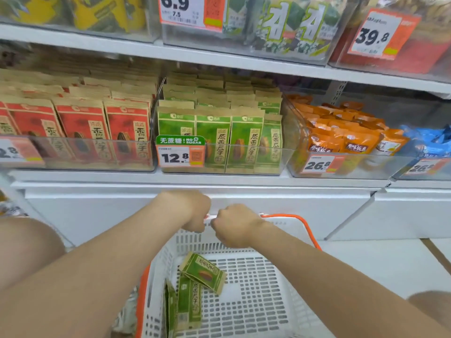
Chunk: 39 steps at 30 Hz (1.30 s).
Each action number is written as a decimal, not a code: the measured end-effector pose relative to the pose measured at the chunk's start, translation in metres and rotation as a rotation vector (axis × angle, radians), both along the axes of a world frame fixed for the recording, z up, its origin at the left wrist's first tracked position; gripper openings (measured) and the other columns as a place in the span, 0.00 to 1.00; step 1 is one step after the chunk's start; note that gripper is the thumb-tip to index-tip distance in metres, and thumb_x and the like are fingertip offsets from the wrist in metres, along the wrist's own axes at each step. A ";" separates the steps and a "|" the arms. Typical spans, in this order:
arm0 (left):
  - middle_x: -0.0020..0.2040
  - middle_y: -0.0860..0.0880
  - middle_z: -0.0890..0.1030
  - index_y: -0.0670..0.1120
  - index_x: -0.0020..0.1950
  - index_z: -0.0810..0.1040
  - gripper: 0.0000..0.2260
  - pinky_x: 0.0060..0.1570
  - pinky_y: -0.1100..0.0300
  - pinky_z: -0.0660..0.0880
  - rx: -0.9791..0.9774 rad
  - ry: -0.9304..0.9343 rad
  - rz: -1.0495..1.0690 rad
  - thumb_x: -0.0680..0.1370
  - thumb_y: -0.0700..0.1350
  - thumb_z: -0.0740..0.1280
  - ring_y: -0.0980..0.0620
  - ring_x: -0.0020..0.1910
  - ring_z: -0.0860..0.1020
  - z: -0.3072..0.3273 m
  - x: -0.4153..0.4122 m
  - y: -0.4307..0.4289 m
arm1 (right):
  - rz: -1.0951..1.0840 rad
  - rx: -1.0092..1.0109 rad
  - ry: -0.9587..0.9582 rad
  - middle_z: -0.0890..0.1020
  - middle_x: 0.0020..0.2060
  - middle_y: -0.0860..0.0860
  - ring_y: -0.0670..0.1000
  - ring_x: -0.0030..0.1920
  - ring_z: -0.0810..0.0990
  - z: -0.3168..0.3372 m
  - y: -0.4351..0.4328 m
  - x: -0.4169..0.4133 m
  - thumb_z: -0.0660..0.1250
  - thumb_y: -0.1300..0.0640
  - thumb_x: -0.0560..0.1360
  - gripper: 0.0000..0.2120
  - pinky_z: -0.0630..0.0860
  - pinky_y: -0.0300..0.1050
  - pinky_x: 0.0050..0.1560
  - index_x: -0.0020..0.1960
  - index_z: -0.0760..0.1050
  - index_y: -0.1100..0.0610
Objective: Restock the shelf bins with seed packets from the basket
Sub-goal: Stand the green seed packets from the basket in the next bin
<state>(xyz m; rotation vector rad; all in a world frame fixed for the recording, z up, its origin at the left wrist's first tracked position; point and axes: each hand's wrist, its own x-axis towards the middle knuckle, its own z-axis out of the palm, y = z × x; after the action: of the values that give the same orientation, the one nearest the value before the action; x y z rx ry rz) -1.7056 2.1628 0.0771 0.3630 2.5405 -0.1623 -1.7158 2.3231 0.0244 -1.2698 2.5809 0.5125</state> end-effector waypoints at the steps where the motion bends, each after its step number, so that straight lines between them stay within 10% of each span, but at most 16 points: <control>1: 0.59 0.47 0.82 0.46 0.62 0.81 0.14 0.54 0.52 0.80 0.007 -0.036 -0.011 0.80 0.52 0.69 0.44 0.54 0.82 -0.009 0.001 -0.001 | -0.034 0.021 -0.052 0.83 0.49 0.55 0.59 0.45 0.80 -0.017 -0.006 0.007 0.61 0.58 0.82 0.07 0.71 0.49 0.41 0.54 0.78 0.56; 9: 0.62 0.46 0.80 0.47 0.71 0.77 0.16 0.44 0.55 0.76 -0.034 -0.091 -0.028 0.82 0.44 0.67 0.46 0.51 0.81 -0.048 0.016 -0.024 | -0.326 0.075 -0.416 0.78 0.64 0.57 0.60 0.62 0.79 -0.151 -0.041 0.034 0.62 0.58 0.83 0.17 0.79 0.55 0.56 0.71 0.70 0.58; 12: 0.58 0.48 0.80 0.48 0.70 0.77 0.15 0.42 0.57 0.75 -0.026 -0.107 -0.003 0.83 0.44 0.66 0.49 0.46 0.79 -0.061 0.018 -0.033 | -0.590 -0.050 -0.494 0.78 0.60 0.58 0.60 0.57 0.80 -0.188 -0.040 0.035 0.63 0.57 0.81 0.21 0.78 0.52 0.48 0.72 0.65 0.58; 16: 0.60 0.48 0.81 0.49 0.71 0.77 0.16 0.42 0.57 0.74 -0.006 -0.097 0.020 0.83 0.42 0.65 0.49 0.50 0.81 -0.073 0.018 -0.044 | -0.741 -0.149 -0.549 0.74 0.48 0.54 0.57 0.49 0.77 -0.224 -0.033 0.033 0.65 0.55 0.78 0.15 0.70 0.46 0.35 0.61 0.67 0.59; 20: 0.64 0.49 0.80 0.49 0.73 0.76 0.17 0.43 0.58 0.74 0.010 -0.100 0.029 0.83 0.42 0.63 0.48 0.57 0.82 -0.078 0.015 -0.048 | -0.754 -0.042 -0.596 0.73 0.43 0.55 0.62 0.57 0.78 -0.255 -0.030 0.031 0.63 0.51 0.76 0.12 0.76 0.54 0.64 0.36 0.66 0.52; 24: 0.64 0.48 0.80 0.50 0.73 0.76 0.17 0.43 0.57 0.75 0.009 -0.099 0.050 0.84 0.43 0.64 0.47 0.57 0.82 -0.077 0.012 -0.050 | -0.837 -0.226 -0.566 0.65 0.63 0.58 0.59 0.52 0.78 -0.246 -0.039 0.048 0.74 0.54 0.77 0.23 0.78 0.52 0.54 0.65 0.66 0.57; 31: 0.62 0.49 0.80 0.50 0.71 0.77 0.16 0.41 0.58 0.74 0.008 -0.101 0.041 0.84 0.43 0.64 0.48 0.54 0.82 -0.076 0.013 -0.050 | -0.960 -0.266 -0.604 0.66 0.69 0.60 0.63 0.63 0.78 -0.251 -0.043 0.058 0.75 0.53 0.75 0.44 0.80 0.54 0.56 0.80 0.50 0.57; 39: 0.44 0.49 0.76 0.45 0.50 0.76 0.10 0.40 0.56 0.73 -0.057 -0.046 0.186 0.85 0.51 0.62 0.51 0.38 0.74 -0.051 0.007 -0.045 | -0.816 -0.635 -0.647 0.83 0.42 0.51 0.50 0.39 0.85 -0.189 -0.033 0.046 0.70 0.38 0.66 0.26 0.84 0.54 0.40 0.54 0.65 0.51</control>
<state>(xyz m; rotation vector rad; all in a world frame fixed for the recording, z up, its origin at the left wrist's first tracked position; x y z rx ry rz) -1.6990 2.1176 0.0256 0.1061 2.5018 -0.1530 -1.6697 2.2903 -0.1641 -0.2746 2.4058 -0.7773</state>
